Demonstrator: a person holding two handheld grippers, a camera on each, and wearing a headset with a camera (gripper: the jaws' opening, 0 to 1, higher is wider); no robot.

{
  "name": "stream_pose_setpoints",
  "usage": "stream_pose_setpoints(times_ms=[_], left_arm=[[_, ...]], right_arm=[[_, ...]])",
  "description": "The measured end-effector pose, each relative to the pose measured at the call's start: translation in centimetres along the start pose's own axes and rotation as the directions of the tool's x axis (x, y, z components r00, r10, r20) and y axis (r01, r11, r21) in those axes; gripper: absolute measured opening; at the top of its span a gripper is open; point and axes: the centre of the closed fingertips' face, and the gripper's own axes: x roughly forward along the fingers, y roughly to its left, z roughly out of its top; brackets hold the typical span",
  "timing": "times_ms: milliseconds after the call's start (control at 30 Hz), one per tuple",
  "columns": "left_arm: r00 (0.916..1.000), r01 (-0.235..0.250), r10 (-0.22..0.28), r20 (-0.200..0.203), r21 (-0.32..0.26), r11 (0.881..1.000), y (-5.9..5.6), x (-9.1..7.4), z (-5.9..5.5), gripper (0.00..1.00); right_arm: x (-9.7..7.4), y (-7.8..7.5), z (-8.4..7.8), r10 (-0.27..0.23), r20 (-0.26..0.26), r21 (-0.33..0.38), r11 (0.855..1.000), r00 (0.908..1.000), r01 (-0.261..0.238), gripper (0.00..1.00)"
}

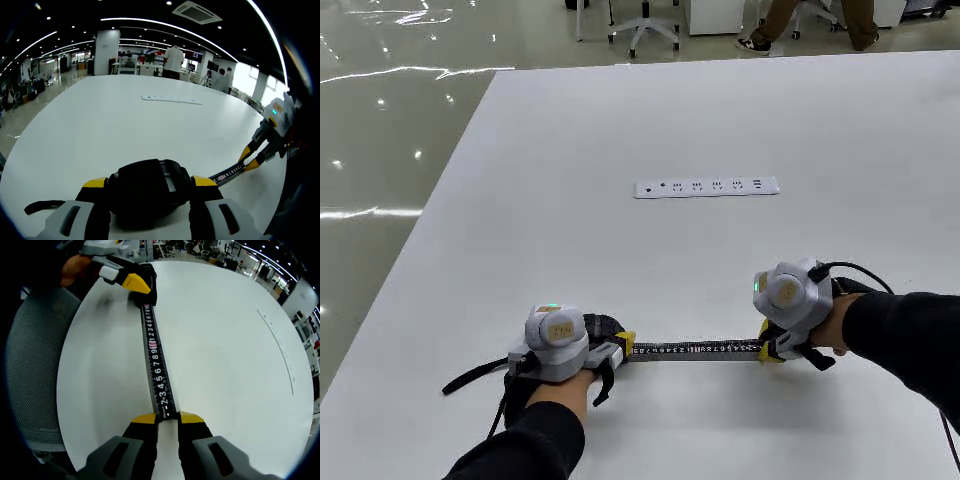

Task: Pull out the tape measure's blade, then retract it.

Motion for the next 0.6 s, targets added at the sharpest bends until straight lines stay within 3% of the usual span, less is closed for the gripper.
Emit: stream_pose_setpoints(times_ms=[600], left_arm=[[1.0000,0.002,-0.002,-0.001,-0.006,1.000,-0.08,-0.05,-0.14,0.60]], right_arm=[[0.17,0.23,0.72,0.002,0.001,0.001,1.000,1.0000,-0.002,0.11]])
